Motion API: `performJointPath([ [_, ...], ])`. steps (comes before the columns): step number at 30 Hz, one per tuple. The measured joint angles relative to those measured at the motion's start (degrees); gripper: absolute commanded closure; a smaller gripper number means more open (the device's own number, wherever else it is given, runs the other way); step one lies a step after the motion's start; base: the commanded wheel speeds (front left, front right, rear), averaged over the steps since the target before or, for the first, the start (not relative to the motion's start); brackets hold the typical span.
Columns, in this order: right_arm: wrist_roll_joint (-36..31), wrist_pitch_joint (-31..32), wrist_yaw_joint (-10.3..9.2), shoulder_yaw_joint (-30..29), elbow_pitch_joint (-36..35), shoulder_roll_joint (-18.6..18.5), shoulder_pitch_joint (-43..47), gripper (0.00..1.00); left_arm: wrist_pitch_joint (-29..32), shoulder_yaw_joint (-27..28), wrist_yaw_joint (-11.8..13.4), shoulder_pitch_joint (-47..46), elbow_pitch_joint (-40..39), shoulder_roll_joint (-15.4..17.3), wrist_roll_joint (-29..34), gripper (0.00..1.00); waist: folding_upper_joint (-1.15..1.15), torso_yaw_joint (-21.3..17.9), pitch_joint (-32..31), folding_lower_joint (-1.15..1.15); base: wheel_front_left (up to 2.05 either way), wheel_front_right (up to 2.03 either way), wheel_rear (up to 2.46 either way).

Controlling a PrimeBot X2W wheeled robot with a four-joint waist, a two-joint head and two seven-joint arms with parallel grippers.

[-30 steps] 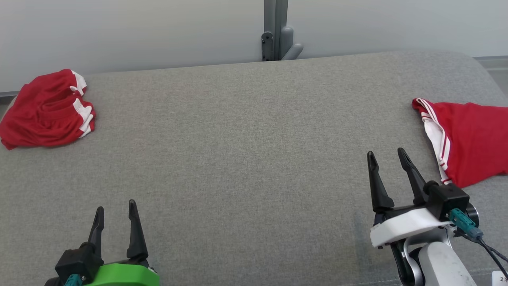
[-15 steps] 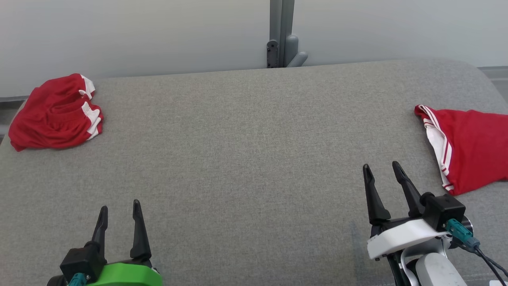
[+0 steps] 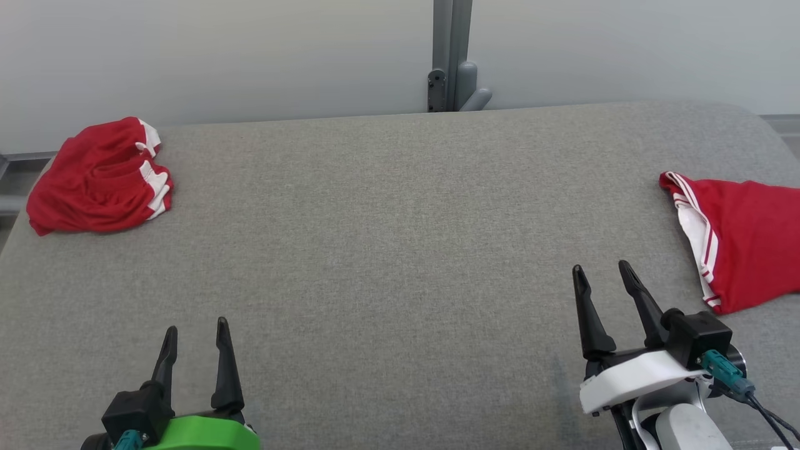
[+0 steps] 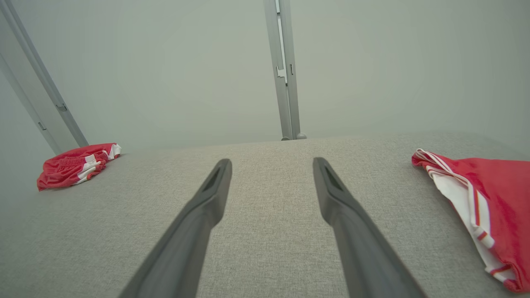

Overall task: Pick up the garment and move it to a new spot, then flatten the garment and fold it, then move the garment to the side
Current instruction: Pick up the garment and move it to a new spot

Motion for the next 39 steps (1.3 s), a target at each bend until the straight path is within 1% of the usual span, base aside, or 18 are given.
performJointPath([
  [5,-0.4,0.0,0.00,0.1,-0.2,0.0,0.1,0.00,0.0,0.1,0.0,0.0,0.0,0.0,0.0,0.00,0.00,1.8,-0.1,0.00,0.00,0.00,0.00],
  [10,-0.4,0.0,0.00,0.5,-0.3,0.0,0.2,0.00,0.0,0.3,0.1,0.0,-0.2,0.0,0.0,0.00,0.00,5.1,-0.3,0.00,0.00,0.00,0.00],
  [11,-0.2,0.0,0.00,0.6,-0.3,0.0,0.3,0.00,0.0,0.2,0.2,0.1,-0.4,-0.1,0.2,0.00,0.00,6.8,-0.3,0.00,0.00,0.00,0.00],
  [24,0.7,0.0,0.00,2.1,-0.1,0.0,0.5,0.00,0.0,1.8,0.5,1.4,-1.0,-0.1,0.7,0.00,0.00,20.3,-0.4,0.00,0.00,0.00,0.00],
  [25,0.8,0.0,0.00,2.4,-0.1,0.0,0.4,0.00,0.0,2.2,0.5,1.6,-1.1,-0.1,0.7,0.00,0.00,22.2,-0.3,0.00,0.00,0.00,0.00],
  [28,0.8,0.0,0.00,2.5,-0.1,0.0,0.3,0.00,0.0,2.7,0.4,2.1,-1.1,-0.1,0.7,0.00,0.00,24.5,-0.3,0.00,0.00,0.00,0.00],
  [31,0.8,0.0,0.00,2.9,-0.1,0.0,0.2,0.00,0.0,3.1,0.4,2.4,-1.3,-0.1,0.6,0.00,0.00,26.0,-0.1,0.00,0.00,0.00,0.00],
  [33,1.4,0.0,0.00,3.3,-0.2,0.1,0.0,0.00,0.0,3.0,0.5,2.5,-1.5,0.0,0.5,0.00,0.00,26.4,0.3,0.00,0.00,0.00,0.00],
  [36,1.5,0.0,0.01,3.5,-0.4,0.1,-0.2,0.00,0.0,2.9,0.5,2.5,-1.7,0.0,0.4,0.00,0.00,26.3,0.8,0.00,0.00,0.00,0.00],
  [39,-0.6,0.0,0.00,2.3,-1.5,0.1,-1.2,0.00,0.0,2.6,0.4,2.0,-2.1,0.0,0.1,0.00,0.00,25.7,1.6,0.00,0.00,0.00,0.00],
])
